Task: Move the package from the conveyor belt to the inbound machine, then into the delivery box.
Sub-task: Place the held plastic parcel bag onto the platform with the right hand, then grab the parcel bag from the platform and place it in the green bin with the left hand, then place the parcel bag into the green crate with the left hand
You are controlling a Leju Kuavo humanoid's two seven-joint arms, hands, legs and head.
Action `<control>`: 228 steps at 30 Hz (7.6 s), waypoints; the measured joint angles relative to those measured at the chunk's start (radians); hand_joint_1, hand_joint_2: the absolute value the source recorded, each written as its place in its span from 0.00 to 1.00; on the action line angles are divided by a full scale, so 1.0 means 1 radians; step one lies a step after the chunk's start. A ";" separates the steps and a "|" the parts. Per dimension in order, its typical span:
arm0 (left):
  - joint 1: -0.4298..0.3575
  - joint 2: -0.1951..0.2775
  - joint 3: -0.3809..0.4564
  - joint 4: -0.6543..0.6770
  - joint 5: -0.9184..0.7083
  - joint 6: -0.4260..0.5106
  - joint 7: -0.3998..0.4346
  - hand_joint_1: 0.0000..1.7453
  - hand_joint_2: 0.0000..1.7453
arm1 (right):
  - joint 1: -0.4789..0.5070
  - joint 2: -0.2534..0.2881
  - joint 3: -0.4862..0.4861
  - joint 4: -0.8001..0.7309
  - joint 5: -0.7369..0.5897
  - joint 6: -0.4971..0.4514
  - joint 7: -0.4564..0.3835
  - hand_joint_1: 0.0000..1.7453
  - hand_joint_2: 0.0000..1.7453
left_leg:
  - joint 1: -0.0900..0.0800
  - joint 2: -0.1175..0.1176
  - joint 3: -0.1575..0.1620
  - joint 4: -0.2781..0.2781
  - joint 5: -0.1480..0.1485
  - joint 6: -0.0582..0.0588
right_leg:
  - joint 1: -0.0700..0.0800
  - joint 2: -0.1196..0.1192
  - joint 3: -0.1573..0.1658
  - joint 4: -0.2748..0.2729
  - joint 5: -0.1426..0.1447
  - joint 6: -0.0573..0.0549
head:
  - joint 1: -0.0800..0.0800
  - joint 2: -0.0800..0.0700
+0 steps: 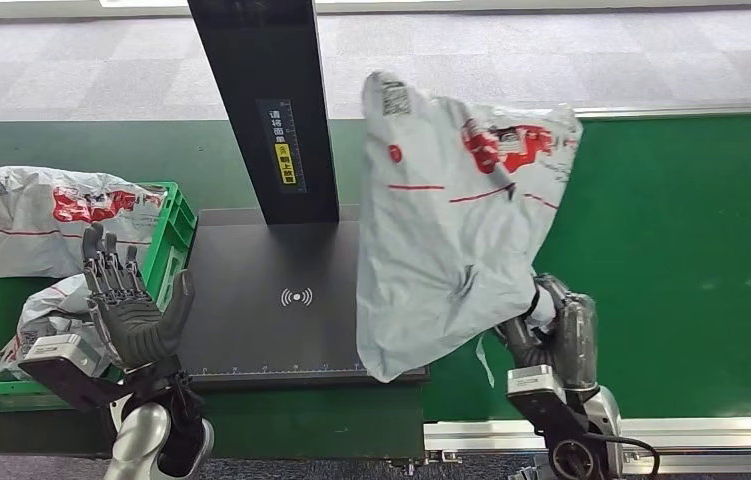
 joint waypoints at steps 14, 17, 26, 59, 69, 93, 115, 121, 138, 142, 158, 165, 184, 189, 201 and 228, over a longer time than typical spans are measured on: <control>-0.063 -0.007 -0.002 0.068 -0.006 -0.034 0.000 0.00 1.00 | -0.141 -0.019 0.215 0.224 0.215 0.149 0.161 1.00 1.00 | 0.000 0.001 0.000 0.000 0.000 0.000 | 0.000 0.001 0.000 0.000 0.001 0.000 | 0.000 0.000; -0.078 -0.015 -0.003 0.082 0.003 -0.018 0.000 0.00 1.00 | -0.269 -0.007 0.246 0.378 0.233 0.173 0.206 1.00 1.00 | 0.000 0.001 0.001 0.000 0.002 0.000 | 0.000 0.001 0.001 0.000 0.002 -0.001 | 0.000 0.000; -0.122 -0.032 -0.018 0.123 0.014 -0.042 0.000 0.00 1.00 | -0.559 0.101 0.294 0.739 0.181 0.290 0.179 1.00 1.00 | 0.000 0.001 0.001 0.000 0.003 -0.001 | 0.001 0.001 0.000 0.001 0.002 -0.001 | 0.000 0.000; -0.163 -0.044 -0.098 0.202 -0.040 -0.101 0.061 0.00 1.00 | -0.639 0.160 0.140 1.023 -0.455 1.032 0.215 0.00 0.75 | 0.000 0.000 0.000 0.001 0.002 -0.001 | 0.000 0.000 0.000 0.000 0.002 -0.001 | 0.000 0.000; -0.099 -0.029 -0.070 0.164 -0.089 -0.152 0.088 0.00 1.00 | -0.415 0.004 0.106 0.666 -0.704 1.129 0.096 0.00 0.25 | 0.000 -0.001 -0.001 0.001 0.002 -0.001 | 0.000 0.000 -0.002 0.000 0.002 -0.001 | 0.000 0.000; -0.097 0.001 -0.112 0.220 -0.757 -0.092 0.351 0.00 1.00 | -0.076 -0.075 -0.060 0.223 -0.500 0.519 0.221 0.00 1.00 | 0.000 -0.001 -0.002 0.001 0.001 -0.001 | 0.000 0.000 -0.003 0.000 0.001 -0.001 | 0.000 0.000; -0.291 -0.016 -0.228 0.640 -1.269 -0.222 0.614 0.75 1.00 | 0.055 -0.037 -0.185 0.059 -0.368 0.533 0.236 0.00 1.00 | 0.000 -0.001 -0.001 0.001 0.001 -0.001 | 0.000 0.000 -0.001 0.000 0.001 -0.001 | 0.000 0.000; -0.280 -0.017 -0.216 0.634 -1.276 -0.039 0.589 0.88 1.00 | 0.070 -0.018 -0.205 0.030 -0.350 0.533 0.246 0.00 1.00 | 0.000 -0.001 -0.001 0.001 0.001 -0.001 | 0.000 0.000 -0.001 0.000 0.001 -0.001 | 0.000 0.000; -0.198 -0.031 -0.132 0.419 -1.196 0.193 0.358 1.00 1.00 | 0.070 -0.001 -0.206 0.004 -0.355 0.507 0.252 0.00 1.00 | 0.000 -0.001 -0.002 0.001 0.001 -0.001 | 0.000 0.000 -0.002 0.000 0.001 0.000 | 0.000 0.000; -0.178 -0.058 -0.078 0.364 -1.173 0.195 0.234 1.00 1.00 | 0.067 0.000 -0.206 0.004 -0.363 0.498 0.252 0.00 1.00 | 0.000 -0.001 -0.002 0.001 0.001 -0.001 | 0.000 0.000 -0.002 0.000 0.001 0.000 | 0.000 0.000; -0.199 -0.124 0.206 -0.433 -1.200 0.200 0.006 1.00 1.00 | 0.050 -0.022 -0.181 0.019 -0.431 0.429 0.221 0.00 1.00 | 0.000 0.000 -0.003 0.000 0.001 -0.001 | 0.000 0.000 -0.003 0.000 0.001 -0.001 | 0.000 0.000; -0.256 -0.099 0.313 -0.510 -1.335 0.198 0.007 1.00 1.00 | 0.061 -0.039 -0.176 0.018 -0.438 0.408 0.221 0.00 1.00 | 0.000 -0.001 -0.002 0.001 0.001 -0.001 | 0.000 -0.001 -0.002 0.000 0.001 -0.001 | 0.000 0.000; -0.568 0.287 0.182 0.504 -1.631 -0.104 1.105 1.00 1.00 | 0.116 -0.054 -0.179 -0.028 -0.379 0.453 0.252 0.00 1.00 | 0.001 0.010 -0.001 0.000 0.003 -0.003 | 0.001 0.009 -0.005 0.002 0.004 -0.004 | 0.000 0.000; -0.635 0.332 0.173 0.714 -1.632 -0.334 0.982 1.00 1.00 | 0.110 -0.052 -0.179 -0.024 -0.365 0.484 0.252 0.00 1.00 | 0.000 0.009 -0.002 0.000 0.002 -0.003 | 0.001 0.009 -0.007 0.002 0.004 -0.004 | 0.000 0.000; -0.718 0.368 0.173 0.921 -1.631 -0.463 0.946 1.00 1.00 | 0.103 -0.051 -0.180 -0.014 -0.355 0.498 0.252 0.00 1.00 | 0.001 0.008 -0.001 0.000 0.002 -0.004 | 0.001 0.009 -0.005 0.002 0.004 -0.004 | 0.000 0.000; -0.707 0.286 0.278 0.845 -1.371 0.105 0.735 0.00 1.00 | 0.118 -0.046 -0.186 -0.016 -0.357 0.487 0.286 0.00 1.00 | 0.001 0.006 -0.002 0.000 0.003 -0.004 | 0.001 0.007 -0.006 0.002 0.003 -0.004 | 0.000 0.000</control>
